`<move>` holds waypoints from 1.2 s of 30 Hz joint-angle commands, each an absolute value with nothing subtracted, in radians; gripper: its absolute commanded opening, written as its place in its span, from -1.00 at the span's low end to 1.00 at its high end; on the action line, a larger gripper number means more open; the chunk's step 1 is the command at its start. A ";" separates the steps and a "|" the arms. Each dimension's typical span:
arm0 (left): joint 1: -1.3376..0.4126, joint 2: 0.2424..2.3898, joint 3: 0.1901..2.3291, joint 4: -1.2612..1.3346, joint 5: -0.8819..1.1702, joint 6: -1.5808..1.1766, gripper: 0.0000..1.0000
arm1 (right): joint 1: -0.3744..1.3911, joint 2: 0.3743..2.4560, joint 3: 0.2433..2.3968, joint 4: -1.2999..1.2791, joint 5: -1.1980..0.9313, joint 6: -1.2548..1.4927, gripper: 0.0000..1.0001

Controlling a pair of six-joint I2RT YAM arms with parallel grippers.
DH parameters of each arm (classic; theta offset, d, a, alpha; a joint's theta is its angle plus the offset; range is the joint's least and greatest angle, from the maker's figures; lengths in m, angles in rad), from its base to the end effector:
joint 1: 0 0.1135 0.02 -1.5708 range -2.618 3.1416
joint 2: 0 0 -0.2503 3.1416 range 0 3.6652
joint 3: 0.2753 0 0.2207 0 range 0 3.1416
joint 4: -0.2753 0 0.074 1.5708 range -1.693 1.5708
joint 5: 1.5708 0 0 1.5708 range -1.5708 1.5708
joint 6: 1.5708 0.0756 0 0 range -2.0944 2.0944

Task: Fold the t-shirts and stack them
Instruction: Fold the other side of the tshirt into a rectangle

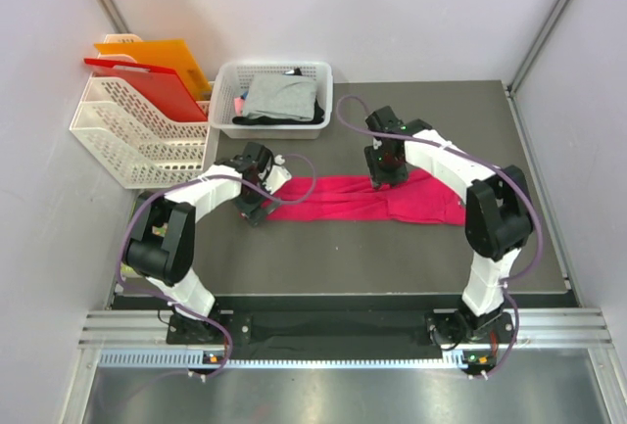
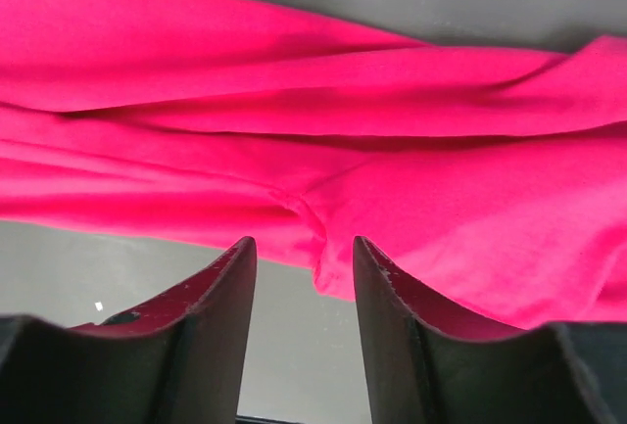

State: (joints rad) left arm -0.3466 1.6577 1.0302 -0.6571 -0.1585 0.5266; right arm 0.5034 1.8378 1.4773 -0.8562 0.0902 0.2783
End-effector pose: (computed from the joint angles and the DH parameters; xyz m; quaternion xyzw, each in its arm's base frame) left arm 0.2776 -0.0876 0.1441 0.4070 0.8989 0.0908 0.1345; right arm 0.3166 0.1666 0.1961 -0.1025 0.9780 0.0260 0.1796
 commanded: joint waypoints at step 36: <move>-0.345 1.787 1.215 -0.697 0.035 0.364 0.74 | 0.551 2.063 1.609 -0.827 -0.083 0.402 -0.46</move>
State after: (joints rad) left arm -0.3428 1.7515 1.1889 -0.7315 0.0227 0.3985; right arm 0.5407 2.0571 1.5501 -0.8307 -0.0811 0.3943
